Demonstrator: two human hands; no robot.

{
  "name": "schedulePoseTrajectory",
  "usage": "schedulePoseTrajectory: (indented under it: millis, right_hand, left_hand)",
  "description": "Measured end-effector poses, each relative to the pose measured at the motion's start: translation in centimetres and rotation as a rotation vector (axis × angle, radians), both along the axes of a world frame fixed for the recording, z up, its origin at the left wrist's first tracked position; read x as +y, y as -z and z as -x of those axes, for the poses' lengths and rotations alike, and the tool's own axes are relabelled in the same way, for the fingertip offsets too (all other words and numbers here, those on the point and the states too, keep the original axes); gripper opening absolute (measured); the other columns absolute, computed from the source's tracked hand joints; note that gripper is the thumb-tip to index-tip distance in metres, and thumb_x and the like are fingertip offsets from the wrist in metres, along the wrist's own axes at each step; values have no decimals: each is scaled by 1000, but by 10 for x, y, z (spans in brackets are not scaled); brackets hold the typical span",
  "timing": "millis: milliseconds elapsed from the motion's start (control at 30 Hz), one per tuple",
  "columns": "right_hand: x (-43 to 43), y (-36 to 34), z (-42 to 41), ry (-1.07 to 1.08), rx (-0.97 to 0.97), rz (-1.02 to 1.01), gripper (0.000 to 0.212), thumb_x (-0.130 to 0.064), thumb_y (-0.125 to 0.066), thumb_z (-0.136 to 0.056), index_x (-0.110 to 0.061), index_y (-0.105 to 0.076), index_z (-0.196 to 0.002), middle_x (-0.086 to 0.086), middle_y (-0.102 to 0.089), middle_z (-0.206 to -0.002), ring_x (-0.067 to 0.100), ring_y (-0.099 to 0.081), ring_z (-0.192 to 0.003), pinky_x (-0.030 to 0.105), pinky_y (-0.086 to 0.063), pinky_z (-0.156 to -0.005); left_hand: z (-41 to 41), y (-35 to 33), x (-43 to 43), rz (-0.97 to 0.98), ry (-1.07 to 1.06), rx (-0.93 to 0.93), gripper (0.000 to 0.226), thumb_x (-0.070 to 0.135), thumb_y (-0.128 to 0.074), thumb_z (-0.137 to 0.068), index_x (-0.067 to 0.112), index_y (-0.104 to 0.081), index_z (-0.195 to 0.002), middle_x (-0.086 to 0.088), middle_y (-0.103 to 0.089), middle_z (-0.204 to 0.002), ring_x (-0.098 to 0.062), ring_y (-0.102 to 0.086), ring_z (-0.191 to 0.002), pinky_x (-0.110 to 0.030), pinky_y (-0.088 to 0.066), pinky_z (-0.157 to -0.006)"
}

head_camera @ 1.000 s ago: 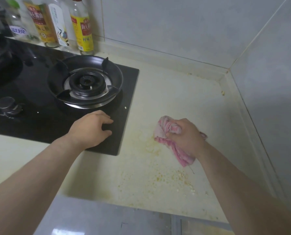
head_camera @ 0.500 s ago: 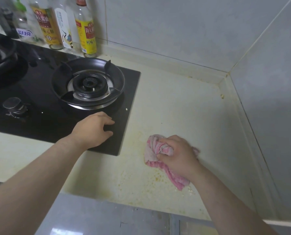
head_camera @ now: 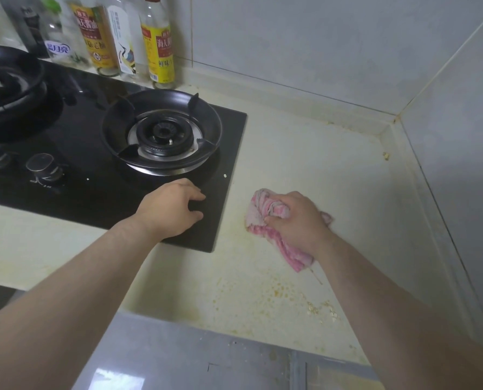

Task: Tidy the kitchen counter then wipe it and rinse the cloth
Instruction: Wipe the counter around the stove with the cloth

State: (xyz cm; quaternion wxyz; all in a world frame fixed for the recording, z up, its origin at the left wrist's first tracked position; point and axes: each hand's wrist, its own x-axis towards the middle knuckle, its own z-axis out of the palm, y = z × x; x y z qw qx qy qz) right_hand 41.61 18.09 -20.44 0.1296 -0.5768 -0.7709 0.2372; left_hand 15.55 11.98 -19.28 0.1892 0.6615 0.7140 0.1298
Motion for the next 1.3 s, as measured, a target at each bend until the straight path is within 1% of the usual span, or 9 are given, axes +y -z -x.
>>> schedulePoseTrajectory:
  millis: [100,200,500,567,767,900,1033,1200,1300]
  right_hand:
    - [-6,-1,1,-9,-20,-8,43,-38,-71,-79,-25,-65,-120,-4,-55,-108,20,-54,-108,33,-43,-96]
    - [-18,-3,3,-51,-29,-1,47,-38,-71,-79,-26,-63,-124,-5,-56,-111,18,-53,-111,35,-42,-98]
    - [-67,-4,7,-130,-23,-11,49,-38,-72,-79,-30,-60,-126,-18,-47,-104,9,-45,-110,24,-32,-96]
    - [-69,-4,8,-121,-23,-15,47,-38,-71,-80,-31,-60,-126,-19,-47,-103,8,-44,-109,24,-31,-96]
    - [-61,-3,13,-94,-38,-11,49,-39,-70,-82,-30,-59,-128,-17,-49,-104,10,-45,-109,26,-34,-97]
    - [-41,-4,25,-79,-58,-8,48,-39,-68,-83,-27,-59,-128,-11,-52,-107,14,-47,-109,30,-37,-97]
    - [-14,-4,38,-61,-51,-12,44,-38,-68,-83,-26,-61,-124,-11,-47,-101,18,-50,-107,33,-40,-95]
    - [6,-7,50,-42,-80,-1,45,-39,-66,-85,-23,-59,-126,-2,-54,-116,21,-51,-112,33,-41,-97]
    - [1,-9,51,-44,-75,-1,44,-38,-66,-85,-24,-59,-127,-3,-54,-118,21,-50,-113,33,-40,-98]
  left_hand:
    - [0,0,0,2,-3,-1,42,32,-68,-83,28,-61,-125,15,-51,-130,-10,-49,-120,-36,-45,-99]
    - [0,-1,1,4,-5,1,42,33,-68,-83,29,-61,-124,16,-51,-129,-9,-49,-119,-34,-45,-98]
    - [0,-2,0,14,-1,-1,42,33,-67,-83,28,-60,-125,16,-51,-129,-9,-49,-120,-34,-45,-99]
    - [0,-2,-1,18,-2,-8,42,33,-67,-84,28,-60,-125,16,-50,-129,-9,-49,-120,-33,-44,-99]
    - [1,-4,0,30,0,4,43,33,-66,-84,29,-59,-126,16,-49,-130,-9,-47,-121,-32,-44,-97]
    - [1,-3,-1,27,-1,-7,43,33,-66,-84,29,-59,-126,16,-49,-130,-9,-47,-121,-33,-44,-98]
    - [1,-2,0,19,0,-5,43,33,-65,-84,29,-59,-126,16,-49,-130,-8,-47,-121,-31,-43,-98]
    - [2,-1,1,15,3,-6,42,33,-65,-84,30,-59,-126,16,-49,-129,-8,-46,-121,-31,-43,-98]
    - [2,-1,0,15,3,-9,42,33,-65,-84,29,-60,-126,16,-49,-129,-9,-47,-121,-33,-44,-98]
